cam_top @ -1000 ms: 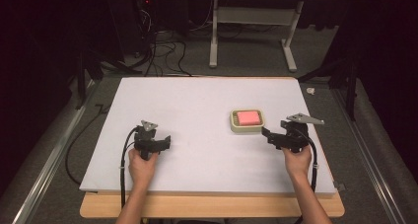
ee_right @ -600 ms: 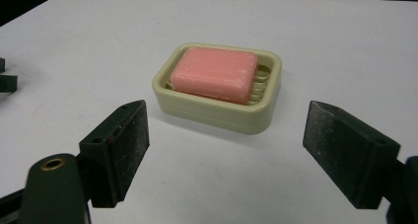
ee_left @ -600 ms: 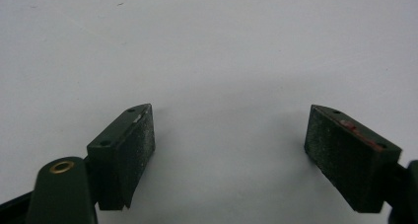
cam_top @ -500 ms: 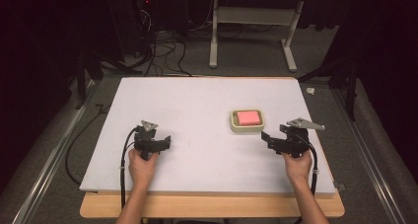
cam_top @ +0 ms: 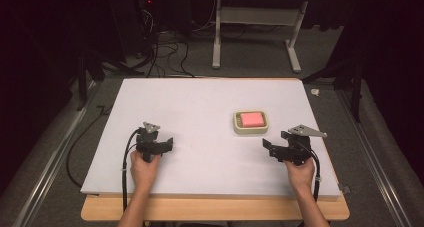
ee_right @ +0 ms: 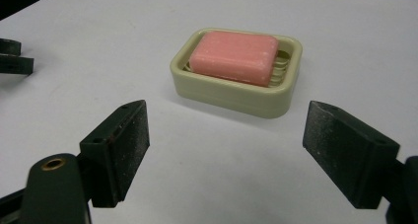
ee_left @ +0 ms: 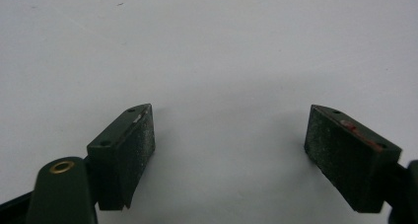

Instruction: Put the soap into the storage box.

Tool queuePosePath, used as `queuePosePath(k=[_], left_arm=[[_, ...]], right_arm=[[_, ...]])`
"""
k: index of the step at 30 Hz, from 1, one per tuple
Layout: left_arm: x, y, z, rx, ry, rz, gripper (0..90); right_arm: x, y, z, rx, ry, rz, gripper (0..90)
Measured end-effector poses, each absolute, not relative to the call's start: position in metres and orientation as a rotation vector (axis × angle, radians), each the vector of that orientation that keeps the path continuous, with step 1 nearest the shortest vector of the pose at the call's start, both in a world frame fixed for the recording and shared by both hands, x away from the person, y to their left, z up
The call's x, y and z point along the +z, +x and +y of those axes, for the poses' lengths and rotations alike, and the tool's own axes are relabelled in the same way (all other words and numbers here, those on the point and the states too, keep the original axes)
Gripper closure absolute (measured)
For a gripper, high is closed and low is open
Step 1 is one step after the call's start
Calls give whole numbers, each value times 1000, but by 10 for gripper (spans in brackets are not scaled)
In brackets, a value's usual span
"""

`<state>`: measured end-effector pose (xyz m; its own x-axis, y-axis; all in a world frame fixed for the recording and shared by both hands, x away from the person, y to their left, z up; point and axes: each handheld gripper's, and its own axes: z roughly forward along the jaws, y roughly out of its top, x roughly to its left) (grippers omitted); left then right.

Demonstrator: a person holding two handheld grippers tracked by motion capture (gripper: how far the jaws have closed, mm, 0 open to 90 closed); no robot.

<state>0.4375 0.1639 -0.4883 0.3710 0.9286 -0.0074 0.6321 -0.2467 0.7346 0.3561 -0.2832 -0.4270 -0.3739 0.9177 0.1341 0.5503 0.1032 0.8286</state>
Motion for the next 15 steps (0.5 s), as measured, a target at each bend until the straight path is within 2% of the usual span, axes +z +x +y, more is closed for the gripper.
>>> queuePosePath(k=[15], left_arm=[[-488, 438, 164, 580, 1978, 1344, 199]], right_arm=[[-437, 348, -275, 1181, 1414, 1995, 197]])
